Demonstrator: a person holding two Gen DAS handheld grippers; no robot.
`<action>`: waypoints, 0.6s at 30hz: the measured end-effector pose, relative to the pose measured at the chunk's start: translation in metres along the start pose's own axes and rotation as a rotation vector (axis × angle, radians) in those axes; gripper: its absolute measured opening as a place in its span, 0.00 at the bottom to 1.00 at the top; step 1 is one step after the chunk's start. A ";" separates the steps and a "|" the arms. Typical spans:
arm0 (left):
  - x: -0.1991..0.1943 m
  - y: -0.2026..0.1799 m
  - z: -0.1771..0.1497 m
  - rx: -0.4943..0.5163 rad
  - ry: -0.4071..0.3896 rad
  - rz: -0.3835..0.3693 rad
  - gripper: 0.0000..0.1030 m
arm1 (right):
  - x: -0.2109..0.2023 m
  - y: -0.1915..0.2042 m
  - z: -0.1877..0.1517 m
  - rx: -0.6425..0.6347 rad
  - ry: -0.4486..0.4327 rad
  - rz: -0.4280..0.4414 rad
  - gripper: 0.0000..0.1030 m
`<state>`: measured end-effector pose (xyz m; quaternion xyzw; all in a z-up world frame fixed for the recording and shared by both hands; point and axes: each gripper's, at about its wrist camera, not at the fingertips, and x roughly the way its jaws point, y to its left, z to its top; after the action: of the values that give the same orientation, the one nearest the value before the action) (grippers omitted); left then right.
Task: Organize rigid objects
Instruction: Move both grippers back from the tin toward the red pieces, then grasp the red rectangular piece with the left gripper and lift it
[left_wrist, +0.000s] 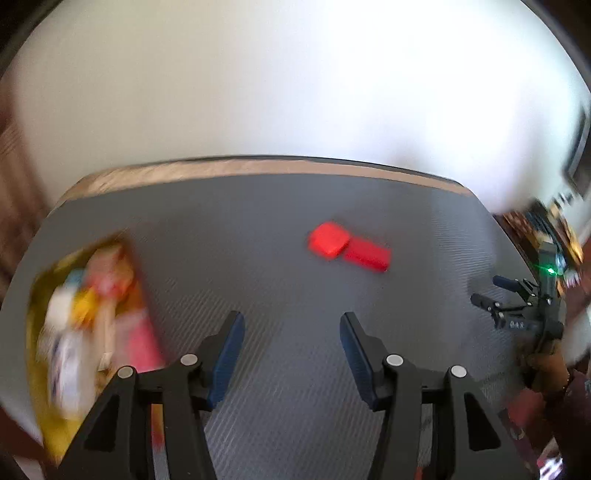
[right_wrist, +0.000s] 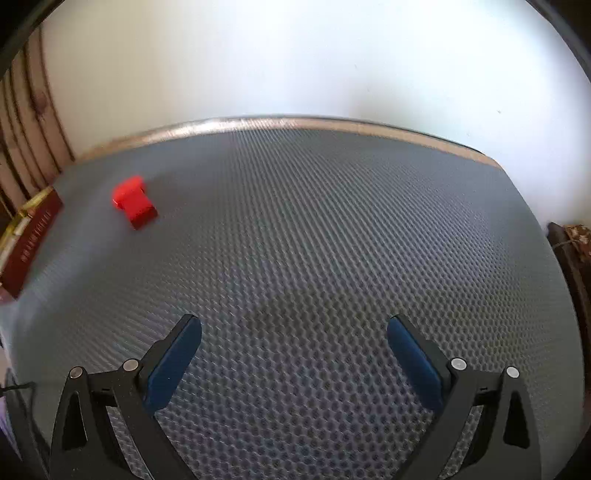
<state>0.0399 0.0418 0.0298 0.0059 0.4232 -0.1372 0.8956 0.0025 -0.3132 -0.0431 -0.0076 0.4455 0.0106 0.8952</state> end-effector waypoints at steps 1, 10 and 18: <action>0.010 -0.004 0.011 0.024 0.011 -0.005 0.53 | 0.000 -0.001 0.000 0.005 -0.001 0.014 0.99; 0.097 -0.049 0.055 -0.099 0.221 -0.159 0.53 | -0.009 -0.008 -0.005 0.031 -0.026 0.115 0.99; 0.153 -0.050 0.075 -0.401 0.335 -0.099 0.53 | -0.019 -0.011 -0.006 0.034 -0.070 0.187 0.99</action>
<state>0.1761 -0.0526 -0.0330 -0.1697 0.5841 -0.0912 0.7885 -0.0132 -0.3244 -0.0315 0.0494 0.4128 0.0867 0.9053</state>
